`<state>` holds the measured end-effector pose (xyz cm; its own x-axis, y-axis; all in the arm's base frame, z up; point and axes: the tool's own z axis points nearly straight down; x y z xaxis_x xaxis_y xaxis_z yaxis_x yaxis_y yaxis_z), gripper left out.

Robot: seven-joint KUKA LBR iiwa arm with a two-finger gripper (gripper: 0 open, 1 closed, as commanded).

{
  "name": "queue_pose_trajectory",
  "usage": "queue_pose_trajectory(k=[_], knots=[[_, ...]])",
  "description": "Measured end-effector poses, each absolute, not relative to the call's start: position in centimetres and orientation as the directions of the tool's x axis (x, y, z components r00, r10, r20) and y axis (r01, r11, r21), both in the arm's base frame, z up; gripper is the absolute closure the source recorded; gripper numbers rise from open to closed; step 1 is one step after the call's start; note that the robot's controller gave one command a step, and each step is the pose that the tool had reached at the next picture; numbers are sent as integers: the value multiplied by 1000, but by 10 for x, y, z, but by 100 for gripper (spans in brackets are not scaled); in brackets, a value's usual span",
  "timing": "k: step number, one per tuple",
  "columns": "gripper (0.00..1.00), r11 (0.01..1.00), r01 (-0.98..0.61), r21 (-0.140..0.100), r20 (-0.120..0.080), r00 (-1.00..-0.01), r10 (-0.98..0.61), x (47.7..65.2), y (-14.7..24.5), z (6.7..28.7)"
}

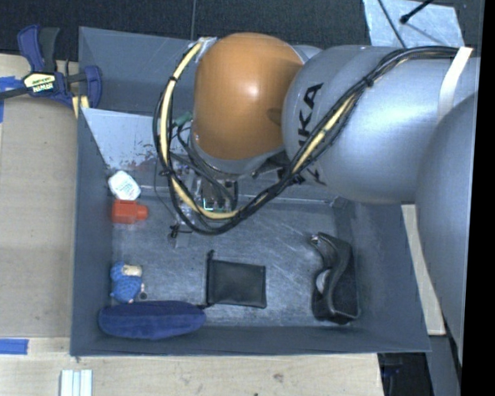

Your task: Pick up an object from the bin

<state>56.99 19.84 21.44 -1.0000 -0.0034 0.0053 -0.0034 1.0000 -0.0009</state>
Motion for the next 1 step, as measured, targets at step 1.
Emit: queue_pose_trajectory(k=[1], knots=[[0,996,86,-1,3,-996,86,604,241,66]])
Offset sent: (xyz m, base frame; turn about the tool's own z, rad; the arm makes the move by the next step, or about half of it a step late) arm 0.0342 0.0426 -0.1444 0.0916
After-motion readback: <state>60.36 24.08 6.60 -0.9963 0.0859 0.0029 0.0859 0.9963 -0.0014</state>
